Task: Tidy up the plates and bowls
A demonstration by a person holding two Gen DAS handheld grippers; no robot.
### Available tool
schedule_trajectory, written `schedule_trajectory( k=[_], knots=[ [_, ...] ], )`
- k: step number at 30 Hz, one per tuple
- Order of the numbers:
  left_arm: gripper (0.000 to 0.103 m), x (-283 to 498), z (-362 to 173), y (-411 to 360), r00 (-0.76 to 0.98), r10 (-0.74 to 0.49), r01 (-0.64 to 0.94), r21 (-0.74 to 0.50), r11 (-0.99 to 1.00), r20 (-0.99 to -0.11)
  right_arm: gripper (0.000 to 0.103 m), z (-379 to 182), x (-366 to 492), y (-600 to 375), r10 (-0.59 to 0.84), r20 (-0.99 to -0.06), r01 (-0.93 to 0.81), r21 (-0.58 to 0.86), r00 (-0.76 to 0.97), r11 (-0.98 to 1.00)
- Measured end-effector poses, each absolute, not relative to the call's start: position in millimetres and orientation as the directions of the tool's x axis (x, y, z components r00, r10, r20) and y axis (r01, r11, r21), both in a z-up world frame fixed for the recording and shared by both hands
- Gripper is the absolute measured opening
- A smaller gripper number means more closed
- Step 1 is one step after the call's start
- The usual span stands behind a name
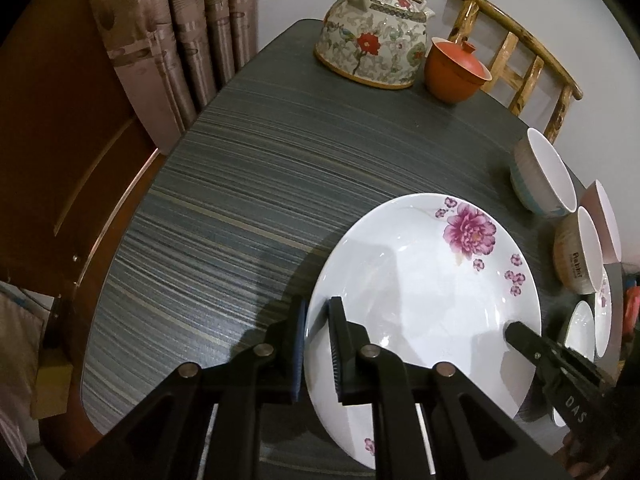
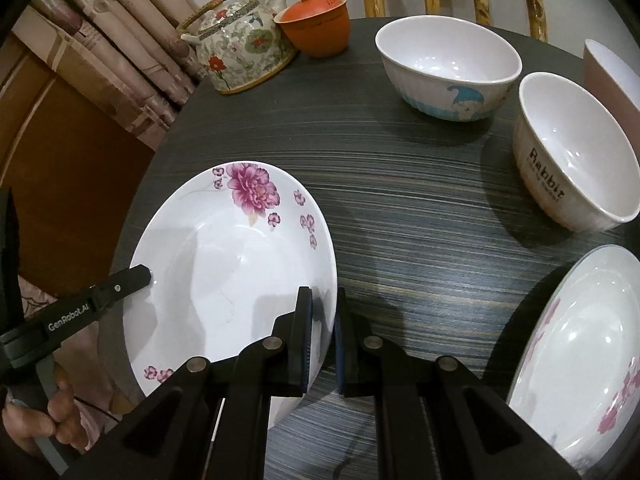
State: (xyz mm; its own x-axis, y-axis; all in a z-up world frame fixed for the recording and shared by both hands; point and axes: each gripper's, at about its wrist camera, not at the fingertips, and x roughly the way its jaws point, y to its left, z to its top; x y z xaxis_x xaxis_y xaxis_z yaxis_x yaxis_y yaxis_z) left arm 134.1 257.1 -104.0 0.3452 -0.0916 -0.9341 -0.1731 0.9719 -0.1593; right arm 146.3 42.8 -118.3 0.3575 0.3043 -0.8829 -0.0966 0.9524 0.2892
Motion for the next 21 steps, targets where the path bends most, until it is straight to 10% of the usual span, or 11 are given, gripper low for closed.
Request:
schedule_trajectory(
  k=[21],
  knots=[
    [0.014,133,-110,254,0.349,-0.08,-0.155,-0.142,0.978,-0.934,0.013,-132,139,43,0.3,-0.889,-0.086,0.289,0.346,0.954]
  ],
)
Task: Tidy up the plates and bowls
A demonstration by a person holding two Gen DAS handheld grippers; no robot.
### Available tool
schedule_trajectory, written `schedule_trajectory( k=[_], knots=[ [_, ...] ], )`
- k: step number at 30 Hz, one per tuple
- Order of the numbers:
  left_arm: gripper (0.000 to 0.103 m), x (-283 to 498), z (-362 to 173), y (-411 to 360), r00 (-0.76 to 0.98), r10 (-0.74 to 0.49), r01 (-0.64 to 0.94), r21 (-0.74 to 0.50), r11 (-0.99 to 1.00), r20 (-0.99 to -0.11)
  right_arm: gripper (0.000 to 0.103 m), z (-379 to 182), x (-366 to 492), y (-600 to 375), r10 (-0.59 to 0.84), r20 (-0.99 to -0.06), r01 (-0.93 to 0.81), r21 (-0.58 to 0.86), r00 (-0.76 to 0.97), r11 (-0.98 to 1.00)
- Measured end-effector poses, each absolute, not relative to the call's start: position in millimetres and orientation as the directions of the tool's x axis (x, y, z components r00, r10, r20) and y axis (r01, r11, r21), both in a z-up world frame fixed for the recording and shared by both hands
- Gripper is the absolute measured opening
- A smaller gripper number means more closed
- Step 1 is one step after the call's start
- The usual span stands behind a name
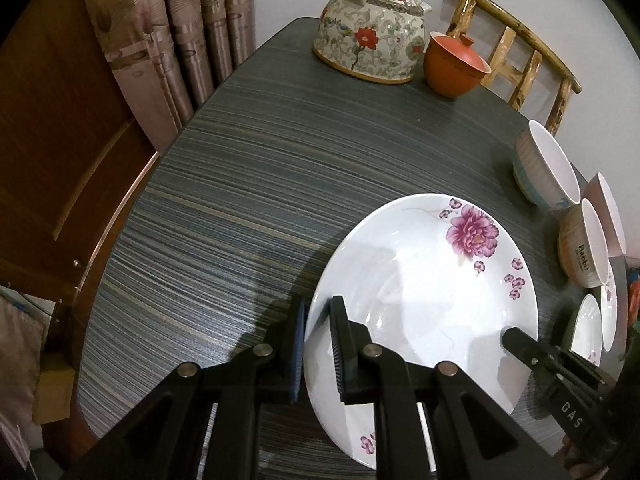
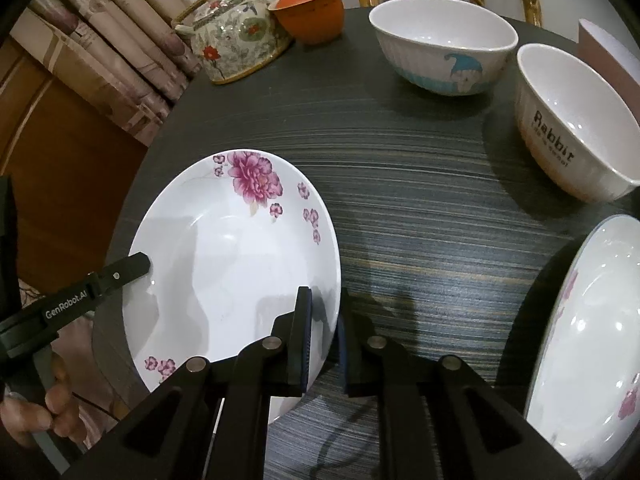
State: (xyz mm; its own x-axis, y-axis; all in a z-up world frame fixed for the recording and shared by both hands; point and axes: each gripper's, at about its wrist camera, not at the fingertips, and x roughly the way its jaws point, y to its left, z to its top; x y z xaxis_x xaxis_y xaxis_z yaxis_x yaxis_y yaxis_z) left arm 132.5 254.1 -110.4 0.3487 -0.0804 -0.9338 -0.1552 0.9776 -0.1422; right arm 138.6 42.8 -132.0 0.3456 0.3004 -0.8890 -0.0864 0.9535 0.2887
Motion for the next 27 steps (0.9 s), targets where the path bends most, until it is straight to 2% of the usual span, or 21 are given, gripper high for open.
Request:
schedule_trajectory(
  k=[2,4,5,6,8,11,14,16,27],
  knots=[
    [0.022,132,-110,253,0.345,-0.048,-0.158,-0.109,0.981,-0.937,0.013,-131,139,44,0.297,-0.89,-0.091,0.283,0.346,0.955],
    [0.025,131,-108,254,0.345,-0.035,-0.161,-0.096,0.982,-0.938,0.014,-128,140,43,0.295,-0.889,-0.098,0.278,0.35,0.956],
    [0.025,131,-107,254,0.345,-0.031,-0.162,-0.092,0.983,-0.938,0.017,-127,139,43,0.295,-0.888,-0.097,0.278,0.353,0.956],
    [0.026,130,-106,255,0.346,-0.026,-0.163,-0.088,0.983,-0.938,0.025,-126,139,41,0.296,-0.886,-0.095,0.281,0.356,0.955],
    [0.027,129,-102,256,0.349,-0.002,-0.17,-0.066,0.983,-0.937,0.029,-121,140,36,0.293,-0.883,-0.089,0.28,0.366,0.956],
    [0.031,124,-89,254,0.371,0.022,-0.166,-0.043,0.985,-0.928,0.029,-115,140,29,0.298,-0.879,-0.094,0.284,0.372,0.954],
    [0.04,118,-73,246,0.398,0.03,-0.15,-0.033,0.988,-0.917,0.029,-106,136,17,0.32,-0.874,-0.102,0.304,0.367,0.947],
    [0.044,113,-61,237,0.413,0.015,-0.13,-0.043,0.991,-0.91,0.029,-98,132,10,0.33,-0.87,-0.119,0.308,0.367,0.944],
    [0.05,96,-29,148,0.424,-0.148,0.032,-0.149,0.988,-0.893,0.031,-66,93,-58,0.337,-0.871,-0.155,0.3,0.359,0.941]
  ],
)
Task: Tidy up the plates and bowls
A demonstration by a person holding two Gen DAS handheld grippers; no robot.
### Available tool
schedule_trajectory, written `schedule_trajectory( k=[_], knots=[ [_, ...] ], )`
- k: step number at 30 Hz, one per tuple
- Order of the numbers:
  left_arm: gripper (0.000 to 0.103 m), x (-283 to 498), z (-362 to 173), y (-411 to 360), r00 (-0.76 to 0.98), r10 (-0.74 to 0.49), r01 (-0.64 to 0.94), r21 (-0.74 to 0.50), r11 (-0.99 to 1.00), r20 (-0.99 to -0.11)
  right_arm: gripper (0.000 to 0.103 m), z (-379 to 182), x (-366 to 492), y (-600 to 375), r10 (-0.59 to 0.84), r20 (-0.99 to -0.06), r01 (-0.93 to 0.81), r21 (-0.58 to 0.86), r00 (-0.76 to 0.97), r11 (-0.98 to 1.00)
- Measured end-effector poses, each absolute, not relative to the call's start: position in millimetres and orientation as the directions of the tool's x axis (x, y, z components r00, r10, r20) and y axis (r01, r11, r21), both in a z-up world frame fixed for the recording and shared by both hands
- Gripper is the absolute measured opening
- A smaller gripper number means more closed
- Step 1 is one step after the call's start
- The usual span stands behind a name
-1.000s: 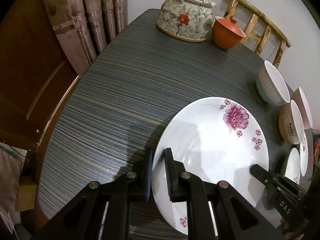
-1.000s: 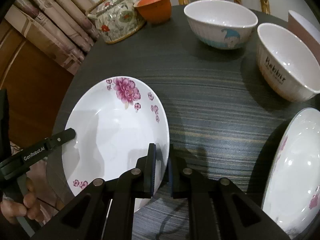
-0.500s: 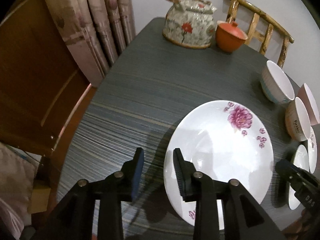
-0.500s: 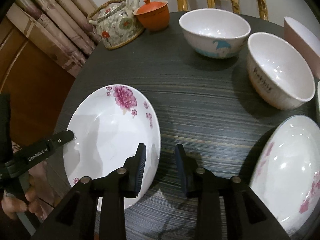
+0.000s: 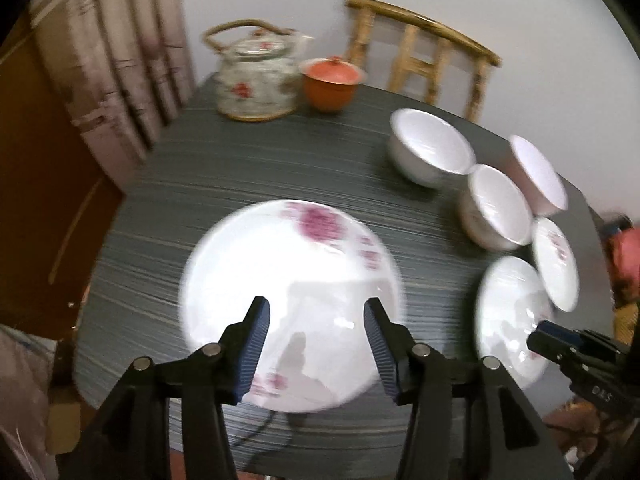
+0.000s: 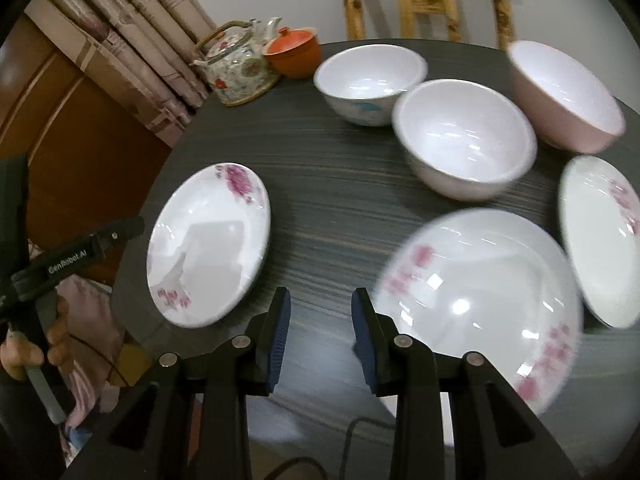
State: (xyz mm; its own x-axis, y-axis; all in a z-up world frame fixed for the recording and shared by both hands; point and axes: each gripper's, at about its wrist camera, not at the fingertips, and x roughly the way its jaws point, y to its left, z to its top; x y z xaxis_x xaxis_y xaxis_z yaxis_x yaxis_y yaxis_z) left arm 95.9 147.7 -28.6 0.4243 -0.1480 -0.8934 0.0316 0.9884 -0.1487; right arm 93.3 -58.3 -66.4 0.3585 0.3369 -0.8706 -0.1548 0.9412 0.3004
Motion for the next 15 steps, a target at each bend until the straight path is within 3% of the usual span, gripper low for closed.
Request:
schedule_trajectory(
  k=[7,15],
  knots=[
    [0.052,93,-30,83,0.37,-0.247,0.136,-0.211,0.968,-0.896,0.032,-62,67,-138,0.294,-0.871,-0.03,0.308,0.392,0.951],
    [0.052,86,-39,44,0.326,-0.282,0.164,-0.24,0.957,-0.902,0.032,-69,49,-204,0.249,-0.876,0.095,0.313,0.412,0.945]
  ],
)
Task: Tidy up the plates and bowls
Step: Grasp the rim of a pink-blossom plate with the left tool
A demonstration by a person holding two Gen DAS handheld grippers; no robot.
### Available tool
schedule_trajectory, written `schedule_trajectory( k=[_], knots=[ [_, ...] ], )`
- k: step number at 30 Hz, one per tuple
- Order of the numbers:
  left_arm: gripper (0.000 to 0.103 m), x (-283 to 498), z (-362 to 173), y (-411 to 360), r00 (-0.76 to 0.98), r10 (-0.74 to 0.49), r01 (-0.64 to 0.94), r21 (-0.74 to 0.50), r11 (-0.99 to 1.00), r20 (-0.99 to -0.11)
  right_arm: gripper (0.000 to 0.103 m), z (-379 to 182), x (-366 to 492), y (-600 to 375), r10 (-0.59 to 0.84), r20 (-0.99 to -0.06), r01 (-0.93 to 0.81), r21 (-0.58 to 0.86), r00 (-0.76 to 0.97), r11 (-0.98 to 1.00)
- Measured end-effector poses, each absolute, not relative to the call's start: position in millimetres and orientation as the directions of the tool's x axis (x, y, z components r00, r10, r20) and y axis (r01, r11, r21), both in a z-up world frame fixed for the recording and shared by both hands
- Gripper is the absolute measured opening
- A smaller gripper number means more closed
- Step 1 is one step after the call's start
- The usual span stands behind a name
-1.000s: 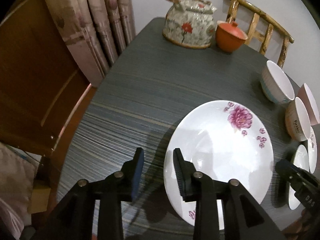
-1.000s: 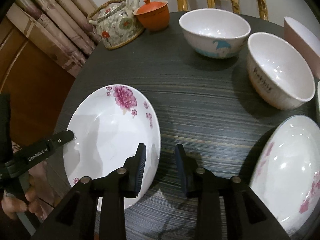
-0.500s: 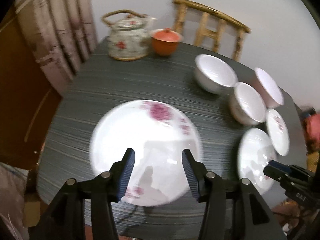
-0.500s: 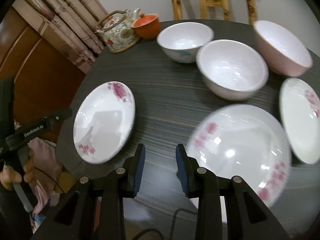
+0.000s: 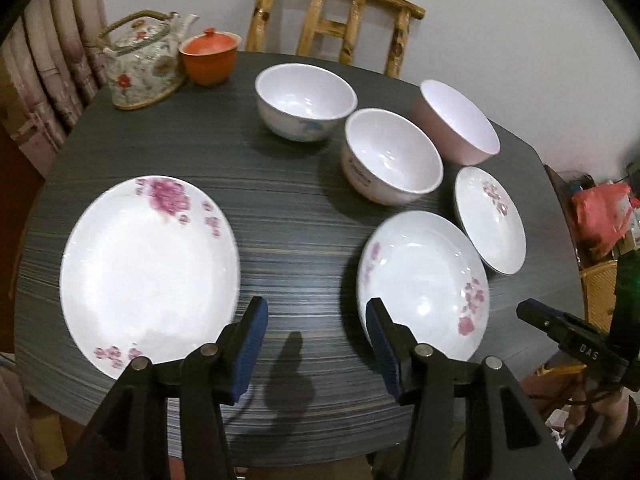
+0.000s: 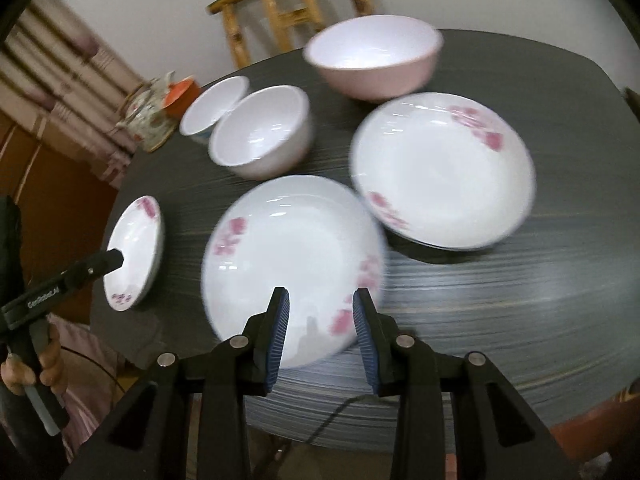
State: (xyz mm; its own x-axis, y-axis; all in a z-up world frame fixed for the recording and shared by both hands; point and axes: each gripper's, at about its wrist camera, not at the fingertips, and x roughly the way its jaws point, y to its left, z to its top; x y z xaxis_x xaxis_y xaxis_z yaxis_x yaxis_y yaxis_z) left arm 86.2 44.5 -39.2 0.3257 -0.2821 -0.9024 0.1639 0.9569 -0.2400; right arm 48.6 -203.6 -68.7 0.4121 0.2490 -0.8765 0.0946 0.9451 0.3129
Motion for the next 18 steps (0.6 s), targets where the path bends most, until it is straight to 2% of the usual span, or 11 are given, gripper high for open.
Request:
schedule_trajectory(
  k=[18],
  knots=[
    [0.052,85,-57,34,0.285,-0.304,0.109,-0.285,0.952,-0.909,0.032,-81,27,-245,0.264,-0.87,0.153,0.354,0.417,0.923]
  ],
)
